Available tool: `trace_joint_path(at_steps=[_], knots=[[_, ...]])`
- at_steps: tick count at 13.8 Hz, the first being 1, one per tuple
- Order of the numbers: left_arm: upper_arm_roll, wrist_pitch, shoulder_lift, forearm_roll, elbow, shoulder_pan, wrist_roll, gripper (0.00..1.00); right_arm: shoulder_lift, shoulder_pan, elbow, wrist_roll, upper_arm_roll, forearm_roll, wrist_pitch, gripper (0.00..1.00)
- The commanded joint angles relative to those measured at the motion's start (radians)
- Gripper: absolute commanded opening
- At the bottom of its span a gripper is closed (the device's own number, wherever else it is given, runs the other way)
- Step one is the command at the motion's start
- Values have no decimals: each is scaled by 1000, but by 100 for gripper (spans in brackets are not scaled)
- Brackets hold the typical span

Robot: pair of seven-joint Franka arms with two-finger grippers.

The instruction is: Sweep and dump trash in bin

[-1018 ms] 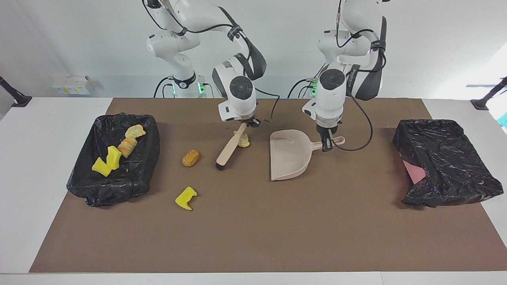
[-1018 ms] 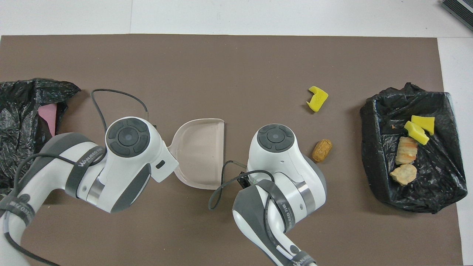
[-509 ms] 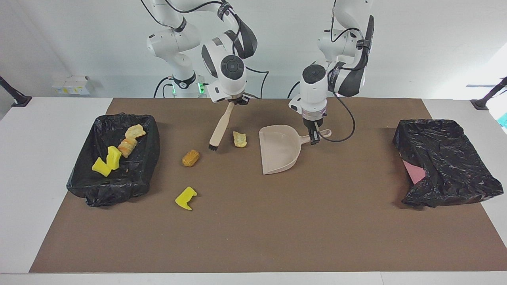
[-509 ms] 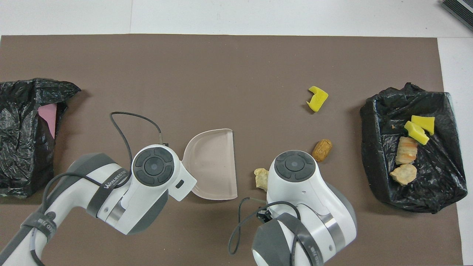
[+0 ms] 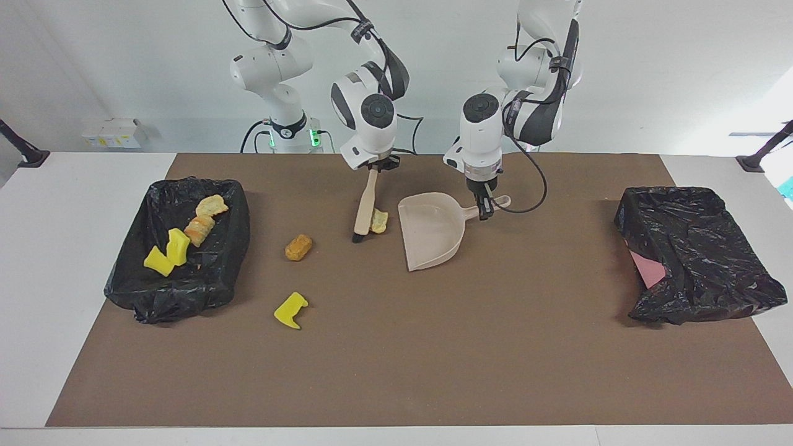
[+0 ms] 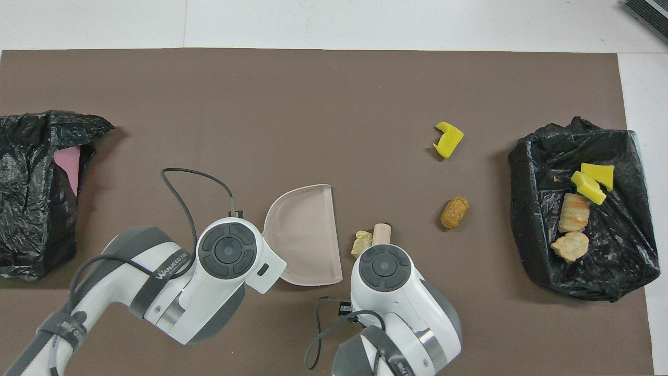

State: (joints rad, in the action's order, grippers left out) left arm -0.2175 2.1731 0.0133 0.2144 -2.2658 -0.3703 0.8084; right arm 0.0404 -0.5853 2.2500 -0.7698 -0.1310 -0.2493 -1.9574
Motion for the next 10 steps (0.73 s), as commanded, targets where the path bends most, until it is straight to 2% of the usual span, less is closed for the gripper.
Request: trace_joint_path(at_steps=[1,4,8,10], knots=[[10,34,37,6,-55,-19,-26,0,65,-17,-113,29,-6,-62,-2,0],[10,53,34,5,-55,-16,-19,0,118,-27,-239,20,-6,-62,6,0],[12,131,17,-39,-54,30,-11,0,84,37,-245,40,5,-24,47,0],[13,152,5,-76,-46,54,14,0,84,81,-247,76,4,78,83,0]])
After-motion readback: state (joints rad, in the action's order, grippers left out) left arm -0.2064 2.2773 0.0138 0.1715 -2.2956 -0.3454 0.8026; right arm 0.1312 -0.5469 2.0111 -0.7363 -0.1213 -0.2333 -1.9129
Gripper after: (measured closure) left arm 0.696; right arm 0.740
